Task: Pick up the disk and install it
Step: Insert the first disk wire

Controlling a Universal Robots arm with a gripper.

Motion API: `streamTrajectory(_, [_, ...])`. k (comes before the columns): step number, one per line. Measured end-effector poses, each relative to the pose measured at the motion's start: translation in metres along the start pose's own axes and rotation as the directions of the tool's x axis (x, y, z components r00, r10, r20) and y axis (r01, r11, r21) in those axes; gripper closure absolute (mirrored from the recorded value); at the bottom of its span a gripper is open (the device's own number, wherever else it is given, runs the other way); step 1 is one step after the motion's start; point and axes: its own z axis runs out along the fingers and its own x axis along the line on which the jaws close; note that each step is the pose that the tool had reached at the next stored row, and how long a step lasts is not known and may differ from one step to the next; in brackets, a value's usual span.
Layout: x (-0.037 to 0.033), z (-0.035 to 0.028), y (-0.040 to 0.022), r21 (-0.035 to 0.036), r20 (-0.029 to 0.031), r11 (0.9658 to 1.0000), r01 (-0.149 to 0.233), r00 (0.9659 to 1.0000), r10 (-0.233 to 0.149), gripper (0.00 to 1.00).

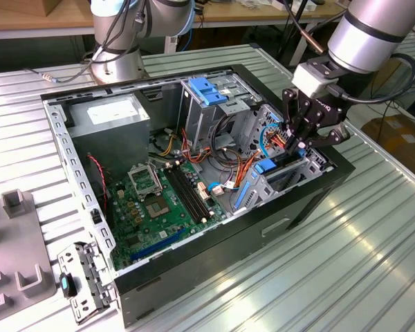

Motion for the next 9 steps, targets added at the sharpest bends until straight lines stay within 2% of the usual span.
streamTrajectory(6, [0.0000, 0.0013, -0.0001, -0.0001, 0.0009, 1.0000, 0.000, 1.0000, 0.000, 0.84])
streamTrajectory(9, [0.0000, 0.0021, -0.0001, -0.0004, 0.0039, 1.0000, 0.000, 1.0000, 0.000, 0.84])
